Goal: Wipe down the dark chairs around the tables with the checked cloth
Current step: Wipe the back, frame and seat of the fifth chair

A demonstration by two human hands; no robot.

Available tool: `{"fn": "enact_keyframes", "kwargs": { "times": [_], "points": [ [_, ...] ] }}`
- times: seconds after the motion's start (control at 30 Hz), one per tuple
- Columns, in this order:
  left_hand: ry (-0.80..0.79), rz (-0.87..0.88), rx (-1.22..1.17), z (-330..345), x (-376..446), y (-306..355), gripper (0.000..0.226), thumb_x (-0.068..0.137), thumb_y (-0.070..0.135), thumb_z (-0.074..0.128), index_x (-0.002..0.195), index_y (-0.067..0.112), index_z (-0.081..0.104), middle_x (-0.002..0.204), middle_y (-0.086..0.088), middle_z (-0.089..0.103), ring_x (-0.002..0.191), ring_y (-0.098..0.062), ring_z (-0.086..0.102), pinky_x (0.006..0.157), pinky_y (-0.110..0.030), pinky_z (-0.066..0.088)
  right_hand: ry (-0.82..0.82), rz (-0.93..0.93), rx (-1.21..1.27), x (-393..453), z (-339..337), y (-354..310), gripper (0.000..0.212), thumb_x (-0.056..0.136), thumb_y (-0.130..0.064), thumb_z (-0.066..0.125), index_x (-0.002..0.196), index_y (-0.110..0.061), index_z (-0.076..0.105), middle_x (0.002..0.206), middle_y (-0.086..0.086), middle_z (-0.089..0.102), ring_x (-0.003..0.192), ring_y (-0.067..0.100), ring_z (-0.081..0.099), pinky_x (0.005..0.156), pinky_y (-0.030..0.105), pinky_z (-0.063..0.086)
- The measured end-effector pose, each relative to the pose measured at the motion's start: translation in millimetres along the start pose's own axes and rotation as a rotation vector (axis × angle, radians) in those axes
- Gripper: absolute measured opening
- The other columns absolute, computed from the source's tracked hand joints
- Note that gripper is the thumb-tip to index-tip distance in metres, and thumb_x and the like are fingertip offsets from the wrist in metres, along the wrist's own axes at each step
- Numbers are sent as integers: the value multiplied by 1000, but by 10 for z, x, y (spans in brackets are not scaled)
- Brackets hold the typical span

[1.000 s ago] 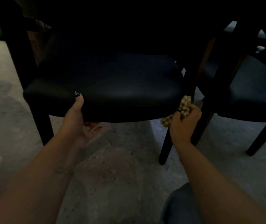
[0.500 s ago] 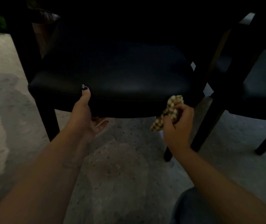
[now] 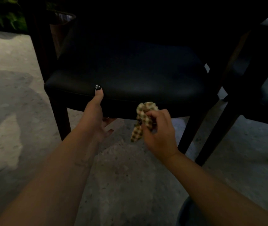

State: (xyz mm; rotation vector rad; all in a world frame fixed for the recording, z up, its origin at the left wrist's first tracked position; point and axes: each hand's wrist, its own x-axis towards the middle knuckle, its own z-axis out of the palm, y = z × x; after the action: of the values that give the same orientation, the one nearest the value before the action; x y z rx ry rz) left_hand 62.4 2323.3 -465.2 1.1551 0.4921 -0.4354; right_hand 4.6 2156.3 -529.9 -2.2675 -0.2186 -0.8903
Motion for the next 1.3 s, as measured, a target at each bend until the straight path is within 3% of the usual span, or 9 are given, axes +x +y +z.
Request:
{"fn": "enact_keyframes", "kwargs": {
  "times": [0.27, 0.37, 0.5, 0.63, 0.73, 0.87, 0.93, 1.07, 1.3],
  "points": [
    [66, 81, 8, 31, -20, 31, 46, 92, 58, 51, 120, 22, 60, 116, -1, 66, 104, -21, 63, 94, -39, 48, -103, -201, -51, 67, 308, -242, 27, 85, -17, 56, 111, -12, 51, 108, 10, 50, 78, 25, 58, 60, 34, 52],
    [-45, 52, 2, -1, -55, 17, 45, 93, 57, 48, 102, 17, 67, 94, -3, 74, 86, -18, 72, 74, -33, 52, -166, -211, -46, 138, 520, -472, 36, 78, -13, 66, 111, -2, 58, 109, 18, 55, 70, 31, 62, 56, 33, 53],
    [-42, 44, 46, -59, -74, 24, 48, 92, 59, 48, 112, 20, 66, 110, -6, 71, 91, -18, 68, 62, -29, 51, -250, -147, -70, 151, 358, -428, 34, 75, -6, 74, 107, -2, 62, 100, 15, 55, 62, 24, 56, 48, 32, 51],
    [-25, -7, 99, -92, -50, 21, 45, 87, 67, 49, 111, 29, 57, 124, -2, 60, 114, -25, 55, 104, -54, 32, -192, -131, -158, 80, -42, -52, 20, 78, -9, 68, 97, -4, 63, 91, 12, 53, 59, 21, 51, 46, 37, 48],
    [-23, -9, 65, -52, -72, 23, 43, 89, 65, 48, 111, 30, 57, 119, -2, 63, 108, -26, 59, 97, -57, 36, -168, -147, -144, 77, 35, -173, 21, 80, -13, 63, 99, -4, 62, 92, 12, 54, 61, 17, 51, 48, 30, 48],
    [0, -1, 78, -10, -89, 30, 55, 88, 67, 46, 113, 22, 64, 112, -4, 70, 97, -22, 64, 72, -38, 46, -242, -243, -107, 224, 380, -506, 26, 80, -13, 60, 103, -1, 64, 102, 17, 59, 64, 26, 60, 52, 33, 53],
    [-24, 9, 103, -67, -69, 40, 53, 88, 67, 46, 104, 21, 68, 109, -4, 72, 97, -21, 65, 75, -39, 47, -277, -252, -126, 268, 420, -559, 26, 79, -10, 65, 103, -1, 64, 104, 17, 58, 63, 26, 60, 51, 36, 54],
    [-8, -12, 74, -85, -32, -32, 60, 84, 71, 48, 122, 27, 60, 116, -1, 68, 106, -20, 62, 91, -47, 41, -309, -264, -199, 202, 150, -360, 24, 85, -11, 57, 107, -3, 65, 93, 16, 53, 58, 25, 52, 44, 36, 49],
    [-71, -27, -91, 344, -64, -248, 61, 80, 54, 68, 130, 23, 53, 121, -4, 65, 103, -26, 66, 86, -42, 51, -161, -168, -412, 57, -504, 101, 29, 75, 1, 69, 103, -5, 69, 82, 12, 53, 56, 20, 48, 39, 30, 43]
  ]
}}
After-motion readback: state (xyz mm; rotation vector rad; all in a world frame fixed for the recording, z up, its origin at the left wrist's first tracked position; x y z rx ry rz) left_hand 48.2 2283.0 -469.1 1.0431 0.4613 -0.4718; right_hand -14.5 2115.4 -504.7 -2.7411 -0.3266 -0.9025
